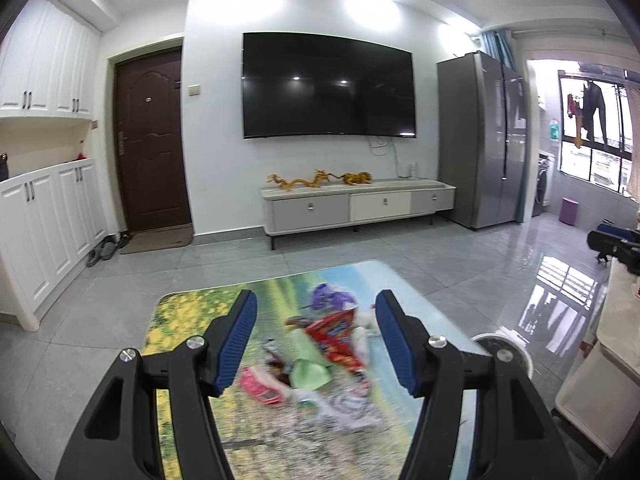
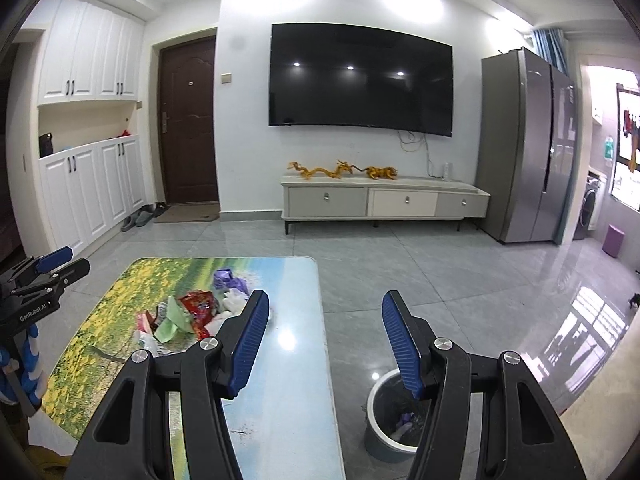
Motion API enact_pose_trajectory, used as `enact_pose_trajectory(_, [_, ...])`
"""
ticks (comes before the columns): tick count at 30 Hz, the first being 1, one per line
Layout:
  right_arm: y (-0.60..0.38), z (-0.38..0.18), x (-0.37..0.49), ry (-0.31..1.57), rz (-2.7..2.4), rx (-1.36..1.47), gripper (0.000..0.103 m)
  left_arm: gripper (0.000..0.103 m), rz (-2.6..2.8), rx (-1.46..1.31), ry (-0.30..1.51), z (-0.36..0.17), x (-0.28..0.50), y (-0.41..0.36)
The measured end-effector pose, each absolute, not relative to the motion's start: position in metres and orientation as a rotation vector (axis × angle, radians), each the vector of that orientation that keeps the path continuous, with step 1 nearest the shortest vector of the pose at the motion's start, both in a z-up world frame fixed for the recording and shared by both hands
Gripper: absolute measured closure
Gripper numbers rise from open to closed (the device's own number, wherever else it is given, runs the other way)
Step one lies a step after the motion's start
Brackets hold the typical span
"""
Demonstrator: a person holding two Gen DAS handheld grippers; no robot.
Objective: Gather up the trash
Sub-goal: 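Move both open tools back over the coffee table trash, then grasp the white printed bag with left tool while right tool grasps red wrapper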
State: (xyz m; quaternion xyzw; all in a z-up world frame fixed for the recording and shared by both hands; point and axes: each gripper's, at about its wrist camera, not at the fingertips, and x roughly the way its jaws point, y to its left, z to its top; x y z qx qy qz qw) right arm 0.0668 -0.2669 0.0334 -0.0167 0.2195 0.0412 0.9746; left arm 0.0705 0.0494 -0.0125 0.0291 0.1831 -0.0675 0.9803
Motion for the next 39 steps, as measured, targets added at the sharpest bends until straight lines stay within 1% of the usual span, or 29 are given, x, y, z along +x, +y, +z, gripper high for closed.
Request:
enact_pose_trajectory(7, [-0.265,0.011,0.091,0.491,0.141,-0.017,0.045,0.044,-0.125,0.052,0.481,-0.048,0.076,0.081])
enact_pose_trajectory(12, [-0.263,-0.018,0.119,0.56,0.185,0.006,0.045,0.044,-0.178,0.011,0.64,-0.094,0.094,0.077])
enact_pose_trajectory(16, [-0.258,-0.038,0.138,0.609,0.217,0.003,0.045,0.044,-0.213,0.029,0.756,-0.127,0.109,0.065])
enact_pose_trajectory(22, [-0.247,-0.069,0.161,0.687,0.254,0.006,0.045,0.044,-0.221,-0.014,0.842,-0.149,0.136,0.06])
enact_pose_trajectory(28, [-0.235,-0.089,0.179,0.737,0.28,-0.001,0.045,0.044,-0.213,-0.079,0.926,-0.174,0.167,0.065])
enact_pose_trajectory(29, [-0.233,-0.093,0.183,0.745,0.286,-0.004,0.045,0.045,-0.217,-0.091,0.934,-0.176,0.169,0.066])
enact_pose_trajectory(30, [-0.23,-0.095,0.187,0.752,0.291,-0.006,0.045,0.051,-0.222,-0.109,0.941,-0.179,0.172,0.066])
enact_pose_trajectory(31, [-0.226,-0.099,0.191,0.762,0.3,-0.009,0.045,0.055,-0.232,-0.121,0.948,-0.181,0.173,0.067])
enact_pose_trajectory(33, [-0.22,-0.105,0.197,0.778,0.318,-0.011,0.045,0.074,-0.249,-0.141,0.965,-0.186,0.176,0.067])
enact_pose_trajectory(36, [-0.207,-0.115,0.206,0.805,0.355,-0.017,0.045,0.082,-0.277,-0.151,0.97,-0.188,0.175,0.068])
enact_pose_trajectory(39, [-0.194,-0.124,0.214,0.83,0.388,-0.026,0.045,0.085,-0.304,-0.159,0.965,-0.188,0.172,0.071])
